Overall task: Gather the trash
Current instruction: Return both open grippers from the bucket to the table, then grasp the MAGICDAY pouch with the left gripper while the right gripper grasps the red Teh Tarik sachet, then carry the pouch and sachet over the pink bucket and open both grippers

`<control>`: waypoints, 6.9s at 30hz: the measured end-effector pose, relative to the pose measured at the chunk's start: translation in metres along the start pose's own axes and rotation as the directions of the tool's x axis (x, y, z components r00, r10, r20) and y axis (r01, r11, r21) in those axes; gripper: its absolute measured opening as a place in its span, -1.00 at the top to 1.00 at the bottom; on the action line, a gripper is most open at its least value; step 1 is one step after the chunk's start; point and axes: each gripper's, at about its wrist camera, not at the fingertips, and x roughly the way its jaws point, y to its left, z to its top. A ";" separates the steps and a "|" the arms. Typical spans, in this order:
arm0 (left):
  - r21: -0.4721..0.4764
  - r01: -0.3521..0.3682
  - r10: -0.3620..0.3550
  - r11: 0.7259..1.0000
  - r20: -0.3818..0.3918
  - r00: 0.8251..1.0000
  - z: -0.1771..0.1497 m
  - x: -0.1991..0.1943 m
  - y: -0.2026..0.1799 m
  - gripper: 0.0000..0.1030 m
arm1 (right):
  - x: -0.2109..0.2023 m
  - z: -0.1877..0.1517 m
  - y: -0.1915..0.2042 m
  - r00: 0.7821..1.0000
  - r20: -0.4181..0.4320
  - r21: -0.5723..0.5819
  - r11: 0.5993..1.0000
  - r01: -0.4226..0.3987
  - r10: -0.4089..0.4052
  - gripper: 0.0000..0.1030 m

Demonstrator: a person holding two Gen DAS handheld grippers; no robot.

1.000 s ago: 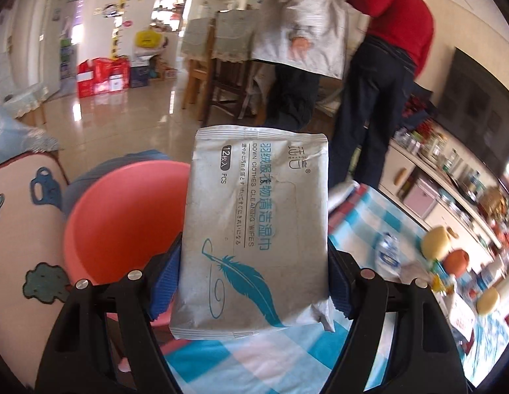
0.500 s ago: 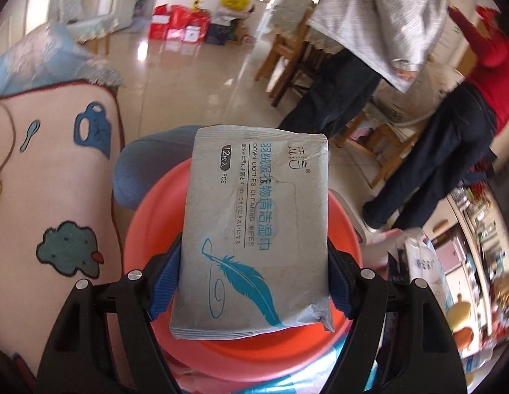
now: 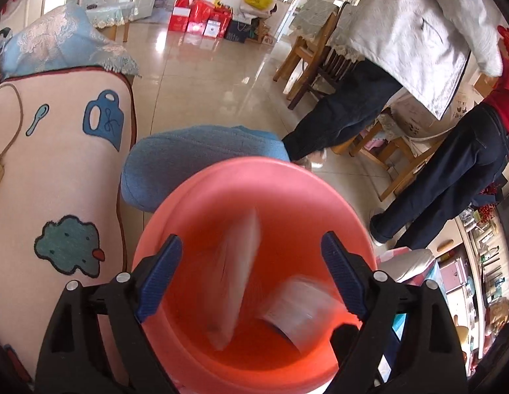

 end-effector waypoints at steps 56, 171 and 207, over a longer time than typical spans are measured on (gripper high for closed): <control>0.686 0.378 -0.392 0.621 -0.145 0.908 -0.168 -0.079 -0.132 -0.76 | -0.228 -0.197 -0.084 0.894 0.181 0.209 0.904 0.372 -0.410 -0.81; 0.605 0.655 -0.399 0.453 -0.520 0.755 -0.274 -0.070 -0.174 -0.17 | -0.299 -0.306 -0.270 0.840 -0.167 0.513 0.682 0.521 -0.516 -0.57; 0.525 0.520 -0.497 0.674 -0.199 0.845 -0.151 -0.078 -0.138 -0.17 | -0.333 -0.210 -0.198 0.743 0.124 0.581 0.655 0.483 -0.658 0.00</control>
